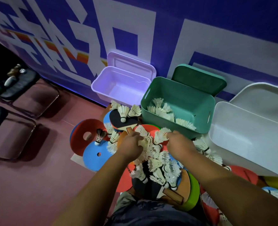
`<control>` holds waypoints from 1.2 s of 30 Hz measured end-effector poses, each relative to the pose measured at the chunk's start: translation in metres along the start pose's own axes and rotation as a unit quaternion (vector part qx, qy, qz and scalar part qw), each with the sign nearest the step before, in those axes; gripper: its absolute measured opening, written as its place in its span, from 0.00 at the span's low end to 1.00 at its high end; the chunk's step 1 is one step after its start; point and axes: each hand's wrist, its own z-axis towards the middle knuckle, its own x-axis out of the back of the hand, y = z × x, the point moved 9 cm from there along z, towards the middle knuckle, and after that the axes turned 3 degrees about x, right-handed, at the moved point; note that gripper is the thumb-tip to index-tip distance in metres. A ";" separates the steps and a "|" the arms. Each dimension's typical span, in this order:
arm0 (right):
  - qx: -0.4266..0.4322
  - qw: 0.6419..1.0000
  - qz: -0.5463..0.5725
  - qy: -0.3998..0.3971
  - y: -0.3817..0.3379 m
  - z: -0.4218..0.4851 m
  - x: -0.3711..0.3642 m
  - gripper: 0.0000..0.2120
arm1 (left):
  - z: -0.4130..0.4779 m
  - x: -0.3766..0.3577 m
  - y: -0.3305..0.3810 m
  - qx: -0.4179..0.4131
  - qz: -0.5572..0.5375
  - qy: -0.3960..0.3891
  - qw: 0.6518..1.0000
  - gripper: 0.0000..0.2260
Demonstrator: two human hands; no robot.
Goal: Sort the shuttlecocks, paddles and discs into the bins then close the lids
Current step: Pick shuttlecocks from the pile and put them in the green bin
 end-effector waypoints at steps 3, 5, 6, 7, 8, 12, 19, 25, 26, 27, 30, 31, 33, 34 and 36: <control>-0.014 0.999 0.034 0.021 0.005 -0.003 -0.001 0.17 | 0.009 0.007 -0.004 -0.001 -0.023 0.019 1.000 0.19; -0.020 0.996 0.073 0.043 0.009 -0.009 0.002 0.18 | 0.014 0.015 -0.005 -0.001 -0.048 0.032 0.998 0.17; -0.020 0.994 0.093 0.059 0.010 -0.013 0.006 0.17 | 0.015 0.022 -0.003 0.000 -0.062 0.041 0.997 0.15; -0.017 0.990 0.115 0.077 0.011 -0.017 0.010 0.15 | 0.017 0.030 0.000 -0.002 -0.077 0.052 0.996 0.13; -0.014 0.986 0.138 0.096 0.011 -0.021 0.015 0.13 | 0.018 0.037 0.003 -0.006 -0.093 0.062 0.994 0.10; -0.006 0.968 0.199 0.151 0.009 -0.034 0.037 0.05 | 0.020 0.067 0.025 -0.017 -0.205 0.060 0.977 0.07; -0.093 0.883 0.362 0.285 0.032 -0.054 0.081 0.06 | 0.039 0.118 0.076 -0.072 -0.290 0.081 0.951 0.11; -0.180 0.851 0.386 0.306 0.065 -0.053 0.081 0.08 | 0.071 0.119 0.090 -0.117 -0.253 0.071 0.958 0.06; -0.189 0.848 0.389 0.307 0.070 -0.053 0.080 0.08 | 0.076 0.117 0.090 -0.118 -0.240 0.068 0.961 0.07; -0.197 0.844 0.393 0.307 0.073 -0.052 0.078 0.09 | 0.081 0.114 0.088 -0.115 -0.223 0.063 0.966 0.09; -0.198 0.839 0.415 0.290 0.077 -0.044 0.071 0.11 | 0.085 0.106 0.082 -0.102 -0.181 0.045 0.977 0.15; -0.192 0.845 0.416 0.277 0.075 -0.042 0.069 0.12 | 0.083 0.106 0.080 -0.098 -0.177 0.042 0.978 0.16; -0.181 0.861 0.397 0.263 0.071 -0.038 0.065 0.13 | 0.081 0.106 0.071 -0.092 -0.169 0.054 0.980 0.15; -0.179 0.865 0.387 0.265 0.071 -0.038 0.064 0.14 | 0.078 0.107 0.066 -0.087 -0.165 0.061 0.981 0.14; -0.183 0.865 0.381 0.269 0.071 -0.040 0.060 0.14 | 0.073 0.109 0.053 -0.066 -0.159 0.073 0.982 0.12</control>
